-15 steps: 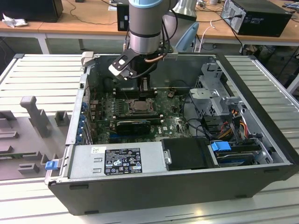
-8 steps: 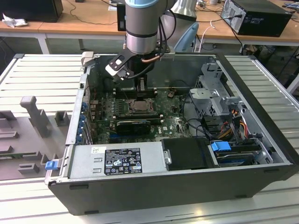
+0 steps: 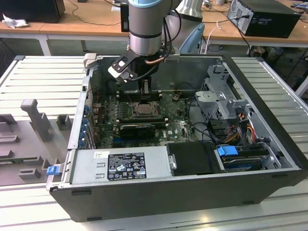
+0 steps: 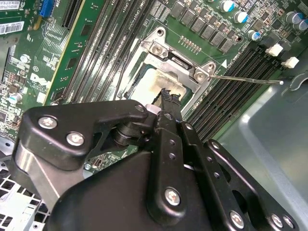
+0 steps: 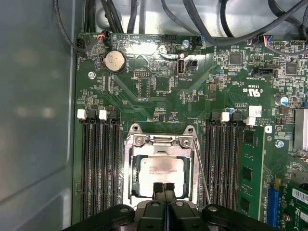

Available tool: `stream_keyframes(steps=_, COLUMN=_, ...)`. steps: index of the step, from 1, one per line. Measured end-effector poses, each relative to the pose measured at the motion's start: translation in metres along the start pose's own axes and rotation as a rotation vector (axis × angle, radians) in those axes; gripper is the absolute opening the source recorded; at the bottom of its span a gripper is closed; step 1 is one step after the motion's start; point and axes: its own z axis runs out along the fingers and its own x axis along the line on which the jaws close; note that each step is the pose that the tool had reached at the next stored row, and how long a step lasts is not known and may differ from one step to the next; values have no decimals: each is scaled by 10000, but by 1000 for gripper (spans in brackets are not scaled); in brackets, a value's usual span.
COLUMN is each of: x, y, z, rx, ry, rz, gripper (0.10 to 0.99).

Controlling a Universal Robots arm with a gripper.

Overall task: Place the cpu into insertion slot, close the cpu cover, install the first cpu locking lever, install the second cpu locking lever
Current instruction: 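Install the first cpu locking lever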

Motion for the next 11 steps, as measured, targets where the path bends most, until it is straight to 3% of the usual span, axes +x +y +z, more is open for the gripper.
stream_keyframes(steps=11, x=0, y=0, z=-35, rx=0, ry=0, rz=1, gripper=106)
